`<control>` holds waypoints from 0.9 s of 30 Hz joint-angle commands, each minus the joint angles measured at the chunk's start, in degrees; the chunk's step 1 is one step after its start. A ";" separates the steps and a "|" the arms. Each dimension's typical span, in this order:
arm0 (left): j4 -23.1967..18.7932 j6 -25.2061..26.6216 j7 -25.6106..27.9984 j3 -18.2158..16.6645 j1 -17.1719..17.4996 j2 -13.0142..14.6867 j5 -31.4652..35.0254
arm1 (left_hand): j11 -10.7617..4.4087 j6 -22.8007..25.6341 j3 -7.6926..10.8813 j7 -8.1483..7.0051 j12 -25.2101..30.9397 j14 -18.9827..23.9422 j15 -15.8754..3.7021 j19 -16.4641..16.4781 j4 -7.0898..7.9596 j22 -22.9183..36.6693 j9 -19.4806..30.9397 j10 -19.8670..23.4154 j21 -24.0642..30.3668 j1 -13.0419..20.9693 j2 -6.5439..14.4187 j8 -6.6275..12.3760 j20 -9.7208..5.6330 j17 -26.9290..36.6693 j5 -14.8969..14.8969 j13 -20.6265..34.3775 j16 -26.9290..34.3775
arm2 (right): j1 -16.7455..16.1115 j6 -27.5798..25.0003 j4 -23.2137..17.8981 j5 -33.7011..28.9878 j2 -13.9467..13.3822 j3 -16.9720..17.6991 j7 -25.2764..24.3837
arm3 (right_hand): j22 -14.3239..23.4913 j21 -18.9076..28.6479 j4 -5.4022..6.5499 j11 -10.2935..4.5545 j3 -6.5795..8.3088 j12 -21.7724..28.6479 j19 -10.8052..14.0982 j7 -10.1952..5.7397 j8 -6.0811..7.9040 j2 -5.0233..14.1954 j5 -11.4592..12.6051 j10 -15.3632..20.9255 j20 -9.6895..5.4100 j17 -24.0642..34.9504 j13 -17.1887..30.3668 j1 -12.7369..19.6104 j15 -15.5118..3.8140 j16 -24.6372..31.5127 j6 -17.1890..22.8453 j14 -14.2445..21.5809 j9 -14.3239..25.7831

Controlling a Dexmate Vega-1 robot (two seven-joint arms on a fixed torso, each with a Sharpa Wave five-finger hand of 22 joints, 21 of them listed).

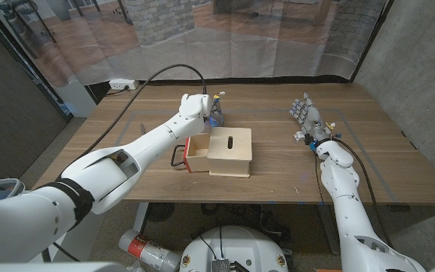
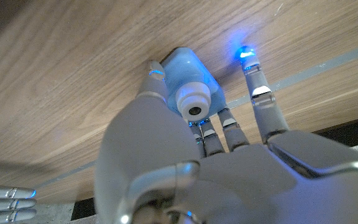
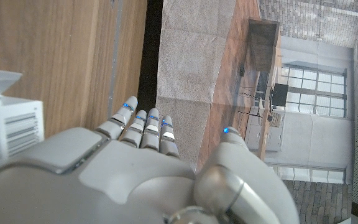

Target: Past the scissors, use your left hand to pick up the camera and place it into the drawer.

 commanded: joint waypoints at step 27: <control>-1.72 2.46 -0.85 -0.59 -0.77 0.86 -2.40 | 0.47 1.29 0.87 0.50 0.10 2.33 -1.32 0.30 0.98 -0.05 0.31 1.45 -0.56 2.97 2.07 0.18 -0.42 0.89 -2.19 0.76 0.23 | 0.37 -0.62 -0.64 -0.64 0.19 -0.33 -0.56 | 0.22 -0.98 -0.39 -0.01 0.20 -0.19 0.98 -0.12 0.08 0.31 -0.11 0.41 -0.65 0.34 0.31 0.42 -0.14 0.04 0.46 0.48 0.28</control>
